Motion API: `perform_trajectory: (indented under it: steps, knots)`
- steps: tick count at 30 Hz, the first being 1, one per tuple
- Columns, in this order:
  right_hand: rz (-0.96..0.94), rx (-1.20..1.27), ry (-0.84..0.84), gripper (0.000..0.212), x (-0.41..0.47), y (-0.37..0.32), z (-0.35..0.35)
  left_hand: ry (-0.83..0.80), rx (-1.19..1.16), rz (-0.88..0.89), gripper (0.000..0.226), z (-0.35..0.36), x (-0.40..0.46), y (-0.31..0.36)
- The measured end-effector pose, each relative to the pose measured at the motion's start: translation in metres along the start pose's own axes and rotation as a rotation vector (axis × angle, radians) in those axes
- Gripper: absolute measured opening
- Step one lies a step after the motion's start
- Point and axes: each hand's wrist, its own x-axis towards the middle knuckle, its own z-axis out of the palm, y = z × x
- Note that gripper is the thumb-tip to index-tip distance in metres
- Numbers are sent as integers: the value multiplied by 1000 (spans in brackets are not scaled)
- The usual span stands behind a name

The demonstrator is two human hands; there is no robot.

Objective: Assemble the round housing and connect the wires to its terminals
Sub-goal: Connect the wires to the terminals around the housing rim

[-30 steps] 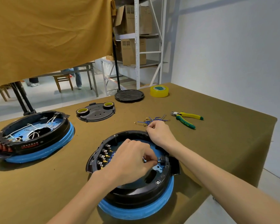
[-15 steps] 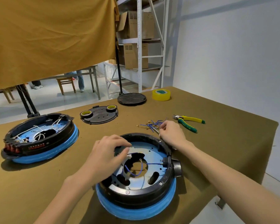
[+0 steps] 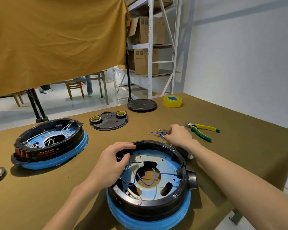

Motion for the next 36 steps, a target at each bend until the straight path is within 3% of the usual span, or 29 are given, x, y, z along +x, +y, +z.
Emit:
perform_trajectory:
  steps: [3,9,20,23,29,32,36]
  knots:
    - [-118,11,-48,35,6,-7,2,-10,-20,8,31,0,4,0]
    - [-178,-15,18,11,8,-11,15,-23,-21,1,31,-1,5,-3]
    - [-246,355,131,2,9,-21,-6,-36,-10,0,29,0,6,-3]
    - [-255,302,85,3,10,-20,-6,-40,-3,1,29,-1,5,-3]
    - [-159,87,-54,35,-4,-10,-6,-47,-2,1,29,-1,5,-4]
    - [-108,-100,-139,30,-19,2,-14,-45,-4,3,29,-1,5,-3]
    - [-107,-159,-233,21,-36,14,-25,-44,-12,0,29,0,5,-3]
